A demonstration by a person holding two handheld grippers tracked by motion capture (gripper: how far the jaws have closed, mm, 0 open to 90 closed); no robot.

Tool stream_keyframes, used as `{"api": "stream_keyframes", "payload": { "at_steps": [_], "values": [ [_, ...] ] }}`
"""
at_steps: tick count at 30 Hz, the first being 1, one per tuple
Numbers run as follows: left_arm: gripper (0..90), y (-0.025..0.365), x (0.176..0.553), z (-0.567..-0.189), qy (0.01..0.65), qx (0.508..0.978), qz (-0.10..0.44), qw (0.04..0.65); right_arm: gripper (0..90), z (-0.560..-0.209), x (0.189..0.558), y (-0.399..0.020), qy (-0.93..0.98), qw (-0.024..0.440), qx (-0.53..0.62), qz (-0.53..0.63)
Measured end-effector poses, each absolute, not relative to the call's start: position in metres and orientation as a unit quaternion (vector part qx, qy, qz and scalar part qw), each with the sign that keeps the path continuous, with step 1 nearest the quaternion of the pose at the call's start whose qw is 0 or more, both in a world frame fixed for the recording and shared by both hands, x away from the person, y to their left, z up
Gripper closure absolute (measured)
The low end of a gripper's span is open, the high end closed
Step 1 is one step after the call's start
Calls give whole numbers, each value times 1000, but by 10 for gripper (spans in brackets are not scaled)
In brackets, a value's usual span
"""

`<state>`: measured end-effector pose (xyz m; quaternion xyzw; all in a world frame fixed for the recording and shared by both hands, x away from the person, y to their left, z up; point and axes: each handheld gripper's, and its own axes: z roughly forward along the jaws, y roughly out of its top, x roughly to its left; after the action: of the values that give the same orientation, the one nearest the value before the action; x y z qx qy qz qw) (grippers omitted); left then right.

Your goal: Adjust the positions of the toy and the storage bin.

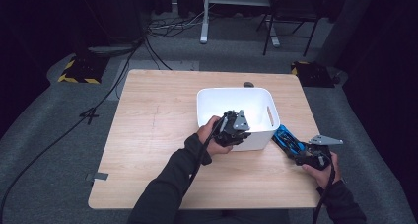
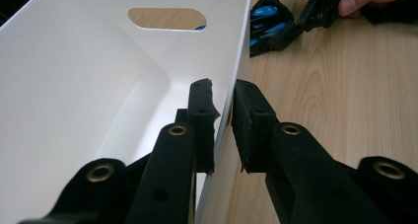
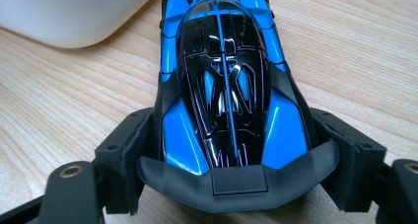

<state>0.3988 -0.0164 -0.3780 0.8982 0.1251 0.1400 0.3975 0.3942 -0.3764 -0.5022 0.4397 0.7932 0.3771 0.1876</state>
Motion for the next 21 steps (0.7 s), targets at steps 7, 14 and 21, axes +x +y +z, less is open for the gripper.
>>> {"api": "stream_keyframes", "payload": {
  "at_steps": [7,14,21],
  "values": [
    [752,31,385,-372,169,870,162,434,239,-502,394,-377,797,191,435,373],
    [581,69,370,-366,202,844,184,462,239,-502,394,-376,797,191,437,372],
    [358,96,374,-363,317,804,238,444,238,-502,394,-376,797,192,437,369]
  ]
}}
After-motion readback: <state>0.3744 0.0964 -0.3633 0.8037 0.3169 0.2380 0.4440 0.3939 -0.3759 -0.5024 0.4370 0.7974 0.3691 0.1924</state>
